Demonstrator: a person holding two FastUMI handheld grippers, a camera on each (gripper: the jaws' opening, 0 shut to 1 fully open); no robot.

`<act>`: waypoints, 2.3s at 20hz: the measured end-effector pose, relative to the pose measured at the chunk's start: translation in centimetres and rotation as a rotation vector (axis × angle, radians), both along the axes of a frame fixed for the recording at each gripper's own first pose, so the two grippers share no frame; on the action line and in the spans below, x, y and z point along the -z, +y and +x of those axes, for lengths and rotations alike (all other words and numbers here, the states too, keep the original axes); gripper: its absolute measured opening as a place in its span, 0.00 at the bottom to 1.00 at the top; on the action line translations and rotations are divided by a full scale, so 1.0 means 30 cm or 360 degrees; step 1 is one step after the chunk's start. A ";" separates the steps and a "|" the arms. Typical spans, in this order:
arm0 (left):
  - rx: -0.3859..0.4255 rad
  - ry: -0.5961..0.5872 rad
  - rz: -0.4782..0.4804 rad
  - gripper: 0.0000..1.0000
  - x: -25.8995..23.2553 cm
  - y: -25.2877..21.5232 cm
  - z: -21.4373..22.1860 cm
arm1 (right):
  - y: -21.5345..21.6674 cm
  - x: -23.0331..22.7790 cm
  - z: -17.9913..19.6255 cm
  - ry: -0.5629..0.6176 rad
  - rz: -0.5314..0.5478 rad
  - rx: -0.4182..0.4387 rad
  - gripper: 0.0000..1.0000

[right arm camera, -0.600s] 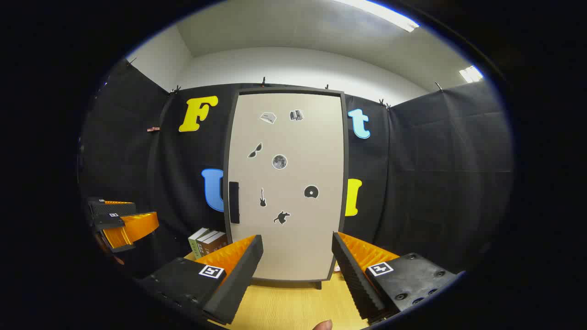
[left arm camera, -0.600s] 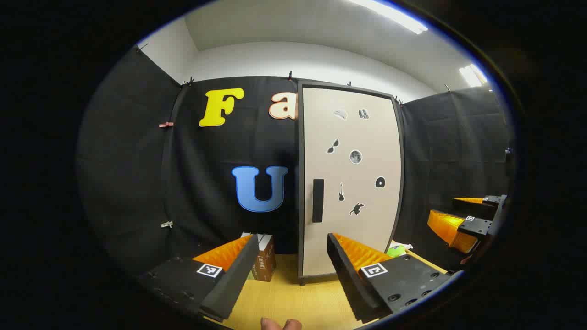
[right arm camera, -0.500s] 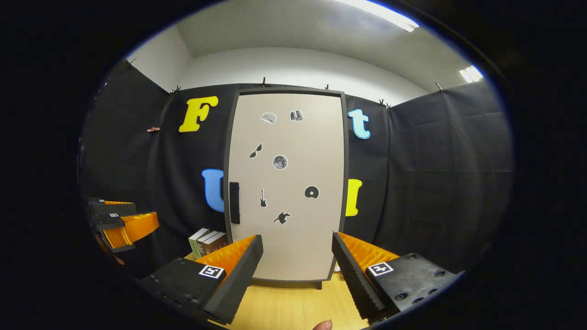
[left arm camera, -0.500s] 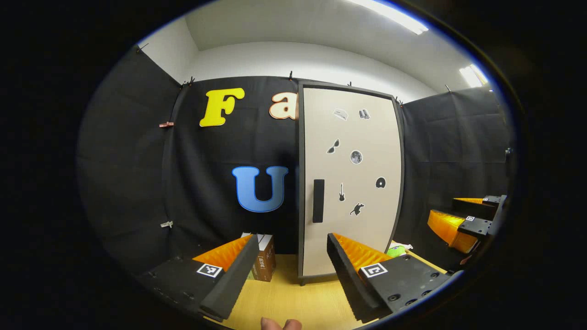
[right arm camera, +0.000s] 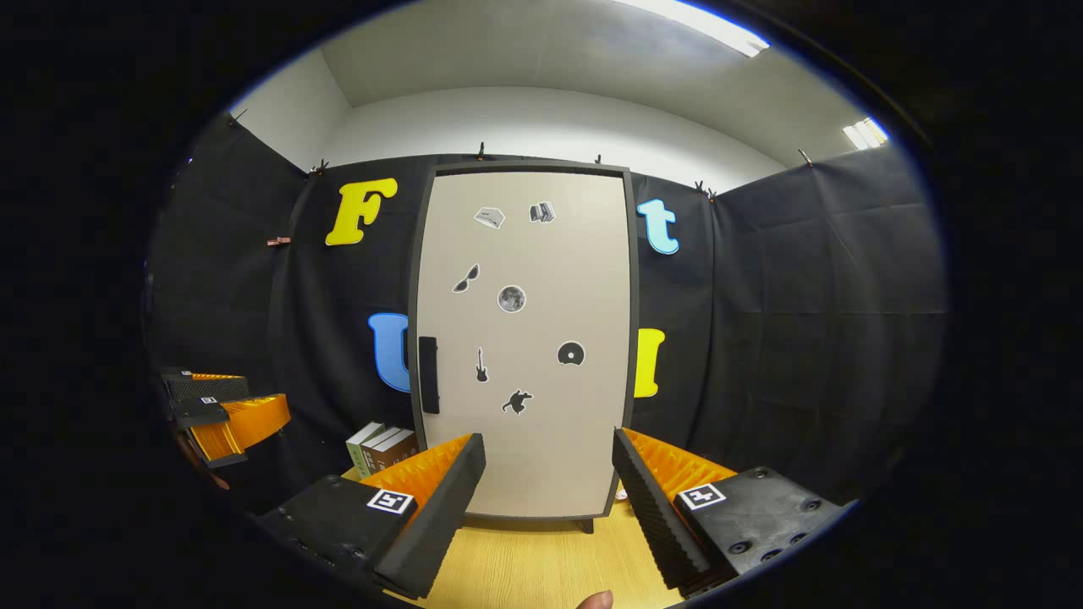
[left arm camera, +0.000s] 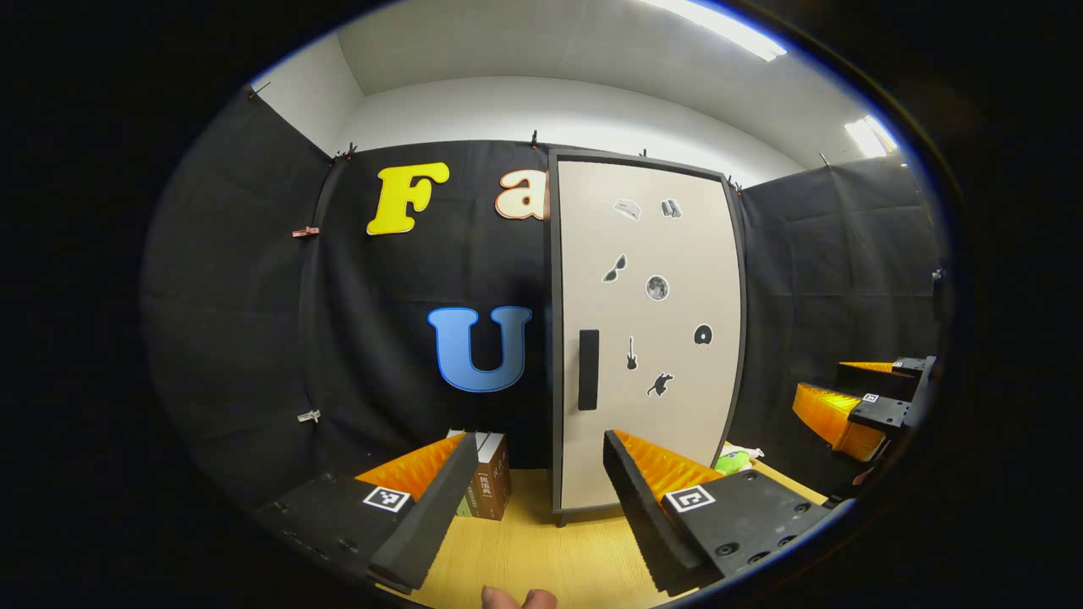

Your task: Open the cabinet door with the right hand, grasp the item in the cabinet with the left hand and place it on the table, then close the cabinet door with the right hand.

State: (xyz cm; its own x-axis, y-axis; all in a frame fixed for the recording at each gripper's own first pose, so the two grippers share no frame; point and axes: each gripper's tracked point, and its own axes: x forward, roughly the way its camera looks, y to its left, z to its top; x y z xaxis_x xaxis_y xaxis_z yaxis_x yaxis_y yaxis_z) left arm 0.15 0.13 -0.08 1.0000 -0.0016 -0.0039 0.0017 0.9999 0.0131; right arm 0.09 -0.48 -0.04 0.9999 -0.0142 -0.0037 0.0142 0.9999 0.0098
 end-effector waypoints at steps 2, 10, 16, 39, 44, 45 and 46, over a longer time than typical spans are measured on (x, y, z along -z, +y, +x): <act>0.0001 0.0001 0.0003 0.94 0.001 0.002 0.001 | 0.002 0.002 0.003 0.0001 0.0001 0.0001 0.97; 0.0001 -0.0004 0.0007 0.94 -0.003 0.005 0.007 | -0.001 -0.002 0.005 -0.0006 -0.0002 0.0010 0.97; 0.0000 -0.0007 0.0007 0.94 -0.004 0.023 0.009 | 0.017 -0.001 0.014 -0.0002 -0.0011 0.0000 0.97; -0.0082 0.0054 -0.0058 0.94 0.124 0.277 0.001 | 0.565 0.071 0.664 -0.0027 0.0129 -0.0211 0.97; -0.0105 0.0074 -0.0066 0.94 0.156 0.316 0.008 | 0.635 0.147 0.805 0.0026 0.0130 -0.0213 0.98; -0.0117 0.0074 -0.0074 0.94 0.161 0.328 0.007 | 0.646 0.158 0.829 0.0026 0.0122 -0.0210 0.98; -0.0124 0.0074 -0.0083 0.94 0.161 0.335 0.010 | 0.654 0.169 0.850 0.0024 0.0105 -0.0208 0.96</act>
State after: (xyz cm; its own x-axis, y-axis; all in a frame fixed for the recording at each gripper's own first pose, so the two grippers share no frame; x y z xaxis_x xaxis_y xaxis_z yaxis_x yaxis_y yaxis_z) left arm 0.45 10.19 -4.90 0.9958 0.0748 -0.0525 -0.0768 0.9964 -0.0370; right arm 25.58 19.15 -5.09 0.9930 0.1171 -0.0151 -0.1156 0.9904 0.0764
